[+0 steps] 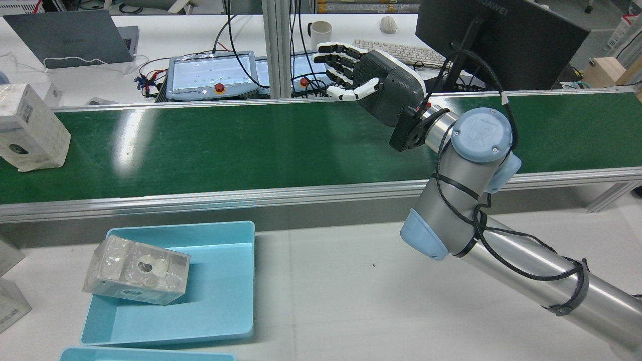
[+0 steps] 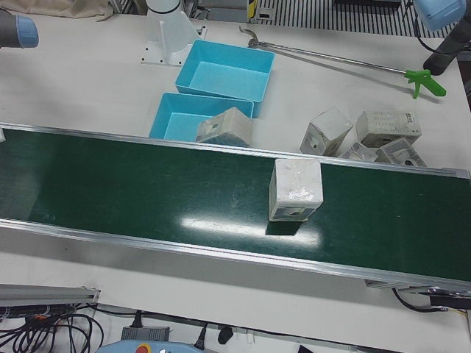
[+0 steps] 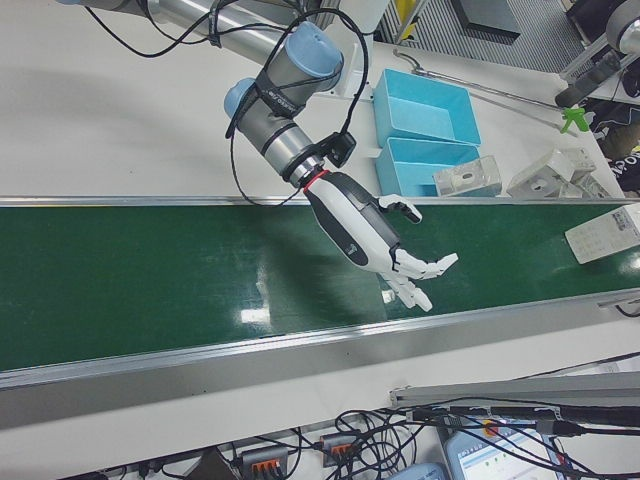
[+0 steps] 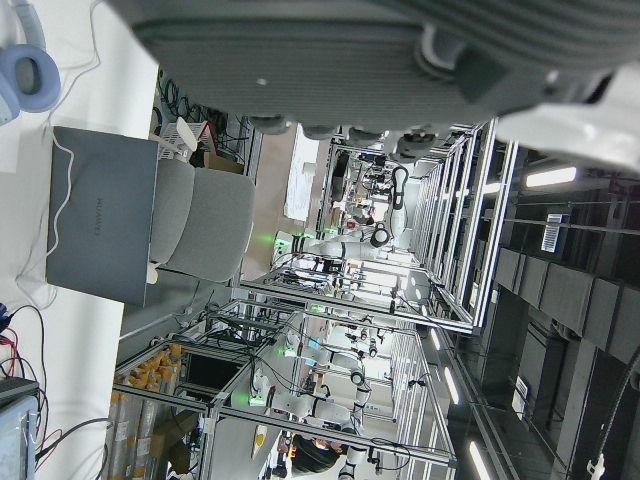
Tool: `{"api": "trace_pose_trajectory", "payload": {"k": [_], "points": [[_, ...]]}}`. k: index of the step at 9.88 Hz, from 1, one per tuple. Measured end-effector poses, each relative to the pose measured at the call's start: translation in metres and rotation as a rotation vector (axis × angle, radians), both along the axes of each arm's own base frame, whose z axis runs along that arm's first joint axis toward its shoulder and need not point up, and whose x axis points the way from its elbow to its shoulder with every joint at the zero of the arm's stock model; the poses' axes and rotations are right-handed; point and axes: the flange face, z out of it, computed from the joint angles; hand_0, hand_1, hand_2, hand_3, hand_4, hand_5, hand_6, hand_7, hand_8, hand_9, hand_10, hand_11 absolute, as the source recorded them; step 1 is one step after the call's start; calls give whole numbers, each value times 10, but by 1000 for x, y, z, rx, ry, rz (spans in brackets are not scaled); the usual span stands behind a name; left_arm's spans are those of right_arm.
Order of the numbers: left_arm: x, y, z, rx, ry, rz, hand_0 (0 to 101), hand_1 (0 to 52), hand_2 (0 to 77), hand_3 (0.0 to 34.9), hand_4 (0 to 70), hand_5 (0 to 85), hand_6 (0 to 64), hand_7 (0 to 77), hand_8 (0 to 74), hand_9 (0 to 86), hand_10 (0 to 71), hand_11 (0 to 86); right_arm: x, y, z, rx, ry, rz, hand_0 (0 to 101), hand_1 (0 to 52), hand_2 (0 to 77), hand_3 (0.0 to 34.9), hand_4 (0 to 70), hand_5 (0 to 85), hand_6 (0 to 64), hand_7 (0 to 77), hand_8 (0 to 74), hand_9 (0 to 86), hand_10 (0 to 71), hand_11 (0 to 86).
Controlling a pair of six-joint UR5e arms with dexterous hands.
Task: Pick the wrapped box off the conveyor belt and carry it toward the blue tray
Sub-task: 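Move the right hand along the belt toward the approaching white wrapped box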
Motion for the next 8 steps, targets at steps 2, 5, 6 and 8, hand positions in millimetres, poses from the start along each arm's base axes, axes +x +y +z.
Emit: {"api": "trace_pose_trajectory", "payload": {"k": [2,5,6,8], "points": [[0,0,0,0,0,0,0,0,5,0,0,11,0,5,5,0,5,0,-18,4,-6,10,14,-15,630,295,344,71,180,300,125,305,22,60,11,49],[0,0,0,0,0,0,0,0,11,0,0,11,0,5,5,0,5,0,-33,7,-8,14,28,-28,514,164,142,103,131,218,82,229,0,22,0,16],[0,0,0,0,0,0,0,0,5,0,0,11,0,5,5,0,0,5,-34,7,-10,15,28,-28,514,164,142,103,131,218,49,229,0,38,0,16],[0,0,0,0,0,0,0,0,11,0,0,11,0,5,5,0,5,0,-35,5,-11,14,29,-24,472,125,65,124,142,235,76,240,0,38,0,16]]}}
